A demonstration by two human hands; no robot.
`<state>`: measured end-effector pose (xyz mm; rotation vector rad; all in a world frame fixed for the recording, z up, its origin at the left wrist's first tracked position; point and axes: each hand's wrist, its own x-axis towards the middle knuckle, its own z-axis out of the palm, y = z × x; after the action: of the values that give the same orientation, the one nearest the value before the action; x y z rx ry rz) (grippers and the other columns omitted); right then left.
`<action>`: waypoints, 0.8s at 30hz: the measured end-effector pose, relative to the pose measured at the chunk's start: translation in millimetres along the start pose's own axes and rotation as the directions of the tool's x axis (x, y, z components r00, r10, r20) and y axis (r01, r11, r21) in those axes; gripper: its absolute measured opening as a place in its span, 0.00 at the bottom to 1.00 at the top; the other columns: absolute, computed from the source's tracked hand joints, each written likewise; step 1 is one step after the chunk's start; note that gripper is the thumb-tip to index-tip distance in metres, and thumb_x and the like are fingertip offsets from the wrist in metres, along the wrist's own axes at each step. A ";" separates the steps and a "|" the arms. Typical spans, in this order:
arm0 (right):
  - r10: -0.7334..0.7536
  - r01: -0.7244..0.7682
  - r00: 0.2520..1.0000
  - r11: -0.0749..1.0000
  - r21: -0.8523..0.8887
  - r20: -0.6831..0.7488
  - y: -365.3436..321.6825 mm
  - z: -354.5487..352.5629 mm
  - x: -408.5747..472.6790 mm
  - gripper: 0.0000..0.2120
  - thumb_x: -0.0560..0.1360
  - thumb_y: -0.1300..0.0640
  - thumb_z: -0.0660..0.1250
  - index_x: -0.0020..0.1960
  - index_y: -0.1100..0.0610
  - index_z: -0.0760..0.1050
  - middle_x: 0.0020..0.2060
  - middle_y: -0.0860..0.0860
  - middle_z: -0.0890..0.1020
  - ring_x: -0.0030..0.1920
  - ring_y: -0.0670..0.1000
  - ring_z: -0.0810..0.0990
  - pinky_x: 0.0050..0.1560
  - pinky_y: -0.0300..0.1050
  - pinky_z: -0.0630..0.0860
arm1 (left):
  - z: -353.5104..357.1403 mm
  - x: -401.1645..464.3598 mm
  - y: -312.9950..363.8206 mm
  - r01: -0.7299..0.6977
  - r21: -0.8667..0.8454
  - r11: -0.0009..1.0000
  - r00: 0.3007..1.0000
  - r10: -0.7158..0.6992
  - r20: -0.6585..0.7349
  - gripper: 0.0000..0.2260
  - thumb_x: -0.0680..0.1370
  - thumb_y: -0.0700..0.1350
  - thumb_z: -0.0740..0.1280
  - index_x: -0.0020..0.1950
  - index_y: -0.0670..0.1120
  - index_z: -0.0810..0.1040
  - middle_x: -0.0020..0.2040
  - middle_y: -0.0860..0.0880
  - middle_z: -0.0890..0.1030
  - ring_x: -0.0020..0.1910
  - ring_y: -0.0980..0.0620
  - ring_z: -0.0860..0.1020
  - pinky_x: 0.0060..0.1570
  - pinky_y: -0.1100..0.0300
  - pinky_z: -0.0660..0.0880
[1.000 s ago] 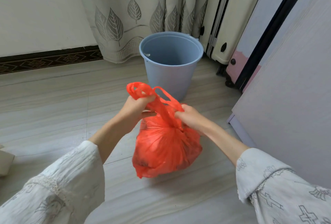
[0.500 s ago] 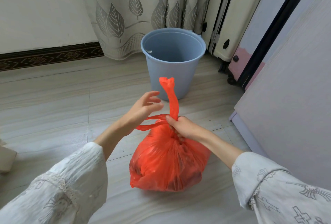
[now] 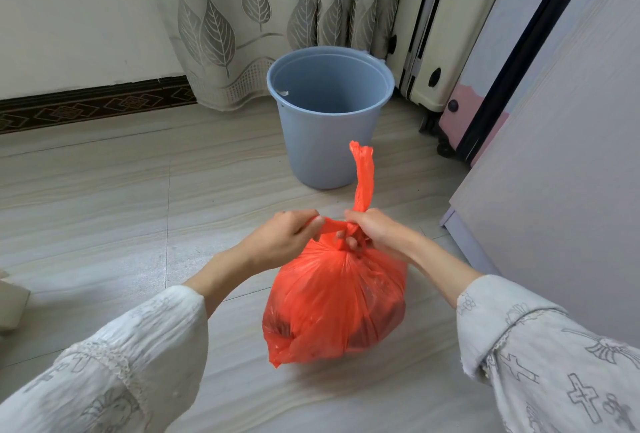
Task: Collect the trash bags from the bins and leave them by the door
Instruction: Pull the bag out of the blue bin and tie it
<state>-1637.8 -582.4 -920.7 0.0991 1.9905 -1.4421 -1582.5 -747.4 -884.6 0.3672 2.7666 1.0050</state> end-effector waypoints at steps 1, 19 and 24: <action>-0.016 0.016 1.000 1.000 -0.004 -0.020 -0.2 -5.7 -1.8 0.21 0.80 0.56 0.51 0.33 0.60 0.73 0.14 0.48 0.73 0.16 0.43 0.70 0.23 0.37 0.64 | -1.0 1.5 4.4 0.029 -0.110 0.994 0.999 -0.032 -0.025 0.15 0.80 0.48 0.54 0.34 0.48 0.70 0.29 0.53 0.69 0.30 0.54 0.68 0.32 0.65 0.65; -0.071 0.072 0.997 0.996 -0.056 0.019 11.3 -34.3 -12.6 0.10 0.77 0.57 0.62 0.38 0.57 0.75 0.15 0.44 0.68 0.18 0.41 0.64 0.26 0.36 0.64 | -13.0 -3.8 10.8 0.305 0.077 0.949 0.650 -0.267 0.711 0.19 0.77 0.59 0.55 0.42 0.52 0.80 0.36 0.55 0.78 0.34 0.57 0.75 0.44 0.60 0.73; -0.086 0.126 0.982 0.962 -0.244 0.169 5.9 -27.9 -21.0 0.09 0.73 0.64 0.66 0.35 0.55 0.74 0.28 0.50 0.73 0.25 0.43 0.69 0.27 0.34 0.67 | 3.4 1.7 -18.0 0.181 -0.114 0.977 0.983 -0.180 0.019 0.14 0.76 0.53 0.60 0.44 0.46 0.81 0.42 0.47 0.83 0.43 0.50 0.78 0.43 0.60 0.70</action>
<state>-1632.1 -549.4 -909.3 -0.2303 2.0554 -1.2054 -1586.4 -758.2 -898.9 0.1003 2.6600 1.1072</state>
